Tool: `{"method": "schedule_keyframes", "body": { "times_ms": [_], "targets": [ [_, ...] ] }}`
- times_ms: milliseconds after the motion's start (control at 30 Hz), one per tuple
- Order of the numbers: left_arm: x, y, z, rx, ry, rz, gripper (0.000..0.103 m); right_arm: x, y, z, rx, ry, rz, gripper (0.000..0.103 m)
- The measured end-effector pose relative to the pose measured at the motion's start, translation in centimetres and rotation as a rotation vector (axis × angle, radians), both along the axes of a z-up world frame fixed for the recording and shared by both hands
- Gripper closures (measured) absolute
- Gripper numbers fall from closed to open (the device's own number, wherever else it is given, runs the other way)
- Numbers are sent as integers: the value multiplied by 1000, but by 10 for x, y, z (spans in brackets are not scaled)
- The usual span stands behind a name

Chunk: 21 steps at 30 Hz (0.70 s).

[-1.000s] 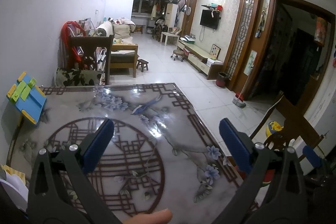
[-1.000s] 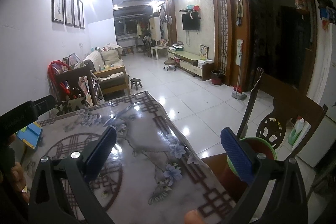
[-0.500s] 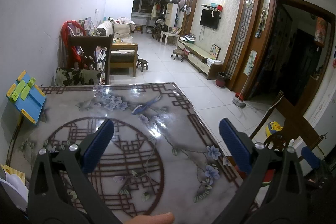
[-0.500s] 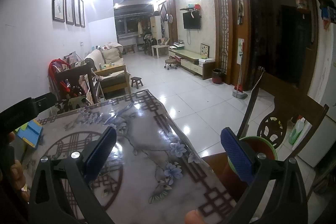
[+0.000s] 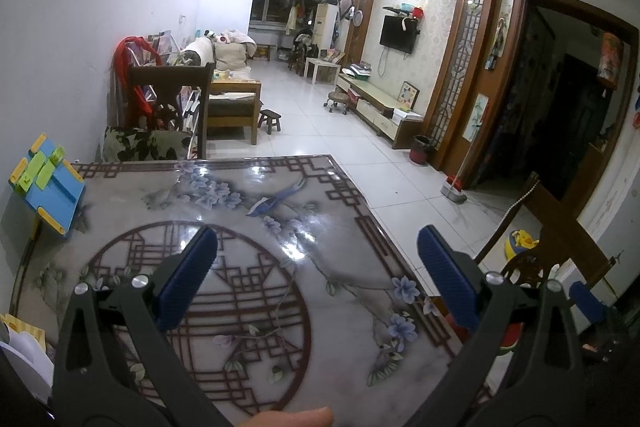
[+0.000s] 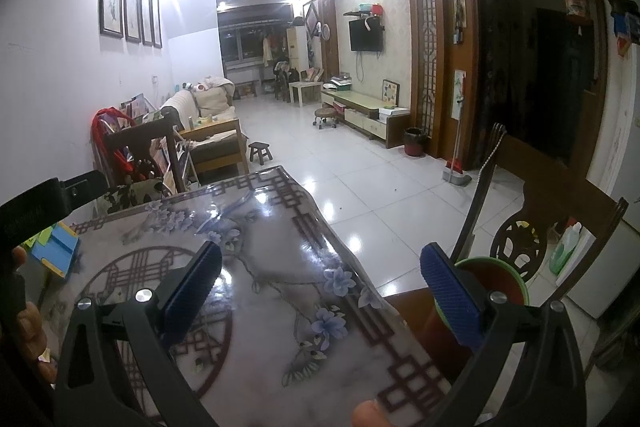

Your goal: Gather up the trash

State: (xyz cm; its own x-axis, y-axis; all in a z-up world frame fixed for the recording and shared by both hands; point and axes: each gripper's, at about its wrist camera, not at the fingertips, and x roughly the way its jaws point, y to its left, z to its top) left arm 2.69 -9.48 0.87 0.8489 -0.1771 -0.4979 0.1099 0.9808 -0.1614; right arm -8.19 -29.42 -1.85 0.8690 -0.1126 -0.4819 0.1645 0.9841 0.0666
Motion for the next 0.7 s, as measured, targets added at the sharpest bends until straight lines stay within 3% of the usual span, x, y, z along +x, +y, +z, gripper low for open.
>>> {"method": "schedule_keyframes", "body": {
  "times_ms": [333,500,633,700],
  "targets": [
    [4,0,-11,-28,20,4,5,4,9,-13,10,33,30,7],
    [13,26,-27,-39,45,89,5,24,23,-33,11,98,85,7],
    [28,69,-74,4,146,243,5,57,46,-83,-26,221,170,7],
    [35,99,-115,50,232,329,5,80,58,-112,-45,292,200,7]
  ]
}}
